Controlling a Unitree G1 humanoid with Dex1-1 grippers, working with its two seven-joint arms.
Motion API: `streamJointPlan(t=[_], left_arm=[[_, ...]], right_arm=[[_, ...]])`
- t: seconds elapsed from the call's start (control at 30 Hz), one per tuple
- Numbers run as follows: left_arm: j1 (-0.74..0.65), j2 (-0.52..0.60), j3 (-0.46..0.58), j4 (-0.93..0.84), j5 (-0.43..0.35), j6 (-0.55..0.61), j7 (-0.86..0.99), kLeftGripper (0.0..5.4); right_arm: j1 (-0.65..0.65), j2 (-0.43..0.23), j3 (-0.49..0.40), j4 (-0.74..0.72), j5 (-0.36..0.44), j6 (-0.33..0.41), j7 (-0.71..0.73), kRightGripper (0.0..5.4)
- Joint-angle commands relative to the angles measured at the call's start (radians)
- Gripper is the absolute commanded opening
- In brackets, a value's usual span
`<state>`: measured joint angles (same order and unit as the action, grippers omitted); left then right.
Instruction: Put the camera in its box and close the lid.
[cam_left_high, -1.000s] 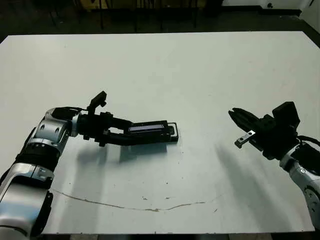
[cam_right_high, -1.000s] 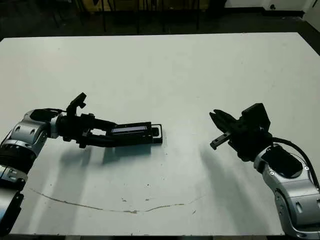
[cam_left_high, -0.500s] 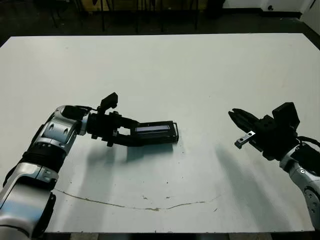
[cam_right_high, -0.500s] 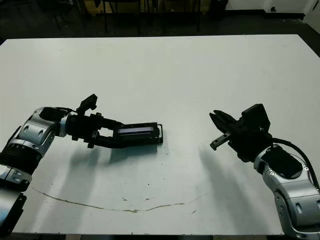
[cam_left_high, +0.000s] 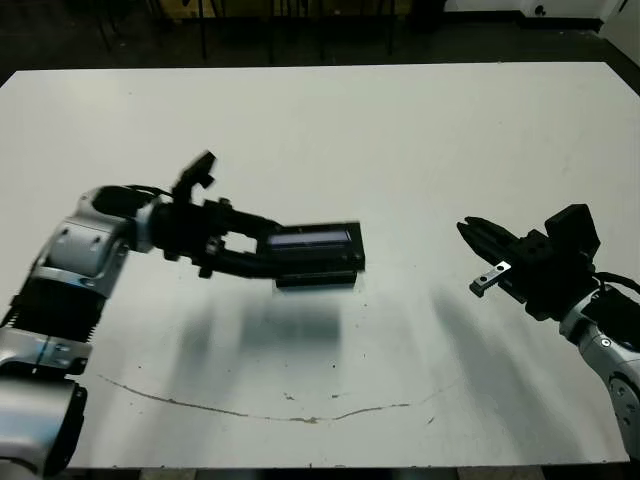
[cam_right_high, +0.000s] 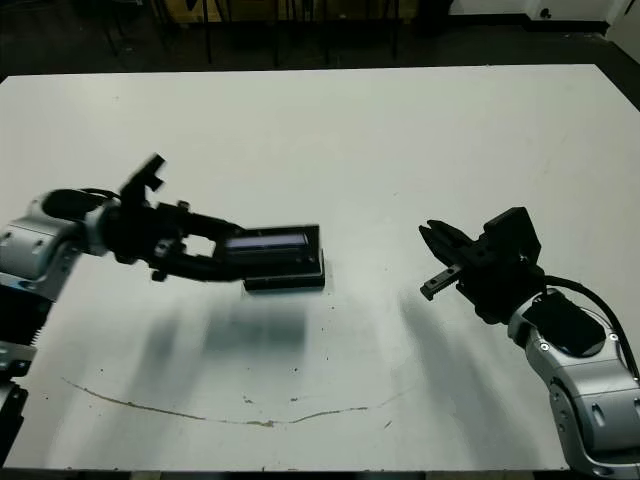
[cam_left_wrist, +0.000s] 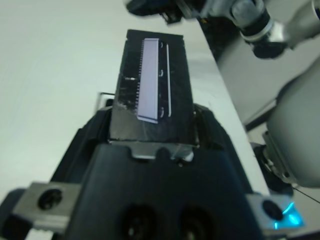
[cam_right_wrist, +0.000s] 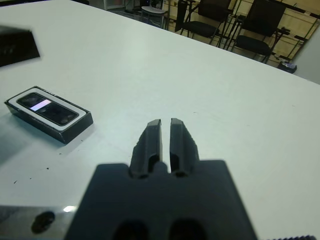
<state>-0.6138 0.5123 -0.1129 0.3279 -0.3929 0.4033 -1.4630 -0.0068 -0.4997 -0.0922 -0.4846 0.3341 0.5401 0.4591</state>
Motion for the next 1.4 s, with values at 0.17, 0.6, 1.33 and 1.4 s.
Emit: streamJointPlan(t=[0.17,0.6,1.33,1.4], left_arm=[[-0.004,-0.047,0.017,0.194,0.071,-0.14,0.128,2.74],[-0.05,-0.172,-0.027,0.502,0.171,-0.161,0.179,2.74],[-0.112,-0.163,-0.078,0.585,0.228,-0.103,0.046,2.74],[-0.127,-0.158,-0.095,0.594,0.246,-0.11,0.028,2.74]], right_arm=[[0.006,0.006,-0.004,0.019,0.008,-0.006,0.009,0.0],[0.021,-0.003,0.009,0.004,-0.015,-0.004,-0.001,0.0],[0.038,0.003,0.003,0.043,-0.013,-0.07,0.039,0.0],[0.038,0.004,0.004,0.049,-0.015,-0.081,0.041,0.0]])
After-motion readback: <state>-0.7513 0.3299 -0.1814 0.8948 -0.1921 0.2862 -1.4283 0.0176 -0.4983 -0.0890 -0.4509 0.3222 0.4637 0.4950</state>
